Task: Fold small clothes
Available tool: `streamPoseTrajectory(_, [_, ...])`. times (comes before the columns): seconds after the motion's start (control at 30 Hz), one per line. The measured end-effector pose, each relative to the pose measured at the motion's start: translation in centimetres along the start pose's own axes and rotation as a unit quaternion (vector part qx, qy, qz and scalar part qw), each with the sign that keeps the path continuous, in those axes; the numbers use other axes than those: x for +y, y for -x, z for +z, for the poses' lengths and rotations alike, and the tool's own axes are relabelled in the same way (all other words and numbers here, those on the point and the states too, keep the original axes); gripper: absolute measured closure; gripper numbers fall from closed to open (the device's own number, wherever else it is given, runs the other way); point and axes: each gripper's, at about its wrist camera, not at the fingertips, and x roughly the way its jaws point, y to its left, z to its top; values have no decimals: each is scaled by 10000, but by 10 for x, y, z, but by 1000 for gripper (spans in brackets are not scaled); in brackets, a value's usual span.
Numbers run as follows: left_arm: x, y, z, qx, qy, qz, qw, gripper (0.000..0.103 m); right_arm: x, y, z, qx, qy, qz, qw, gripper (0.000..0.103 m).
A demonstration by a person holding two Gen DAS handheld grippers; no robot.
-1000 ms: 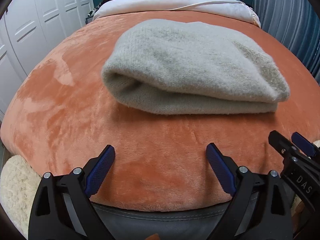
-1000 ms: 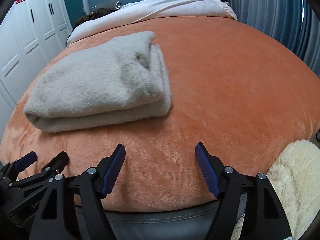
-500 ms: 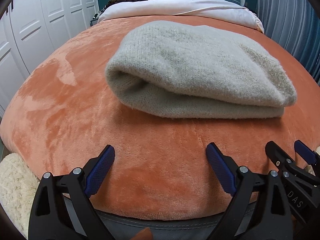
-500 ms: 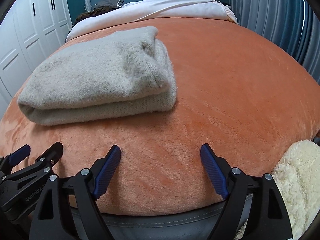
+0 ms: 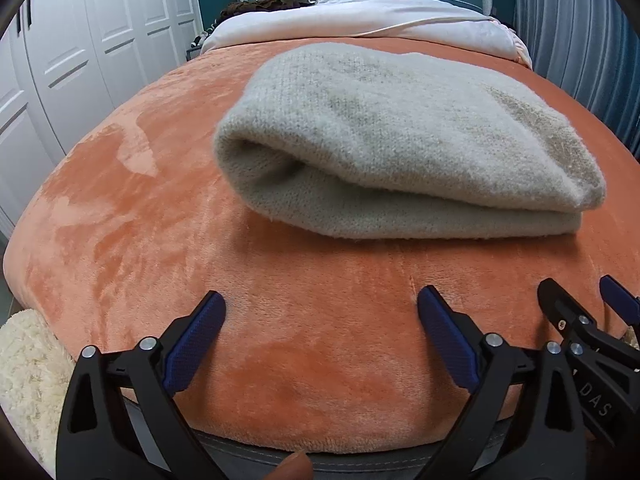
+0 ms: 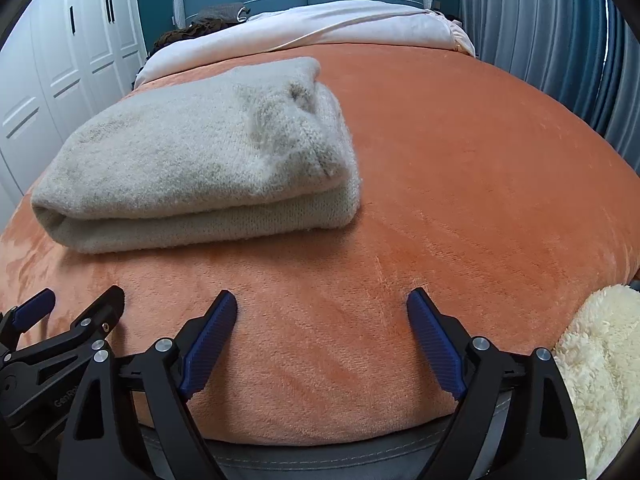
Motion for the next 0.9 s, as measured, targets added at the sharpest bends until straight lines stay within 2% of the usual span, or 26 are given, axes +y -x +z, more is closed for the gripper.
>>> streamPoseTrajectory(0.2, [-2,-3,1,42,-30,94,9999,5,-1,-3,0,26,-31,58,10000,15])
streamPoseTrajectory(0.9, [6,-7,2,64,97,81,9999,5,-18,-14,9,55,-77,245,9997,7])
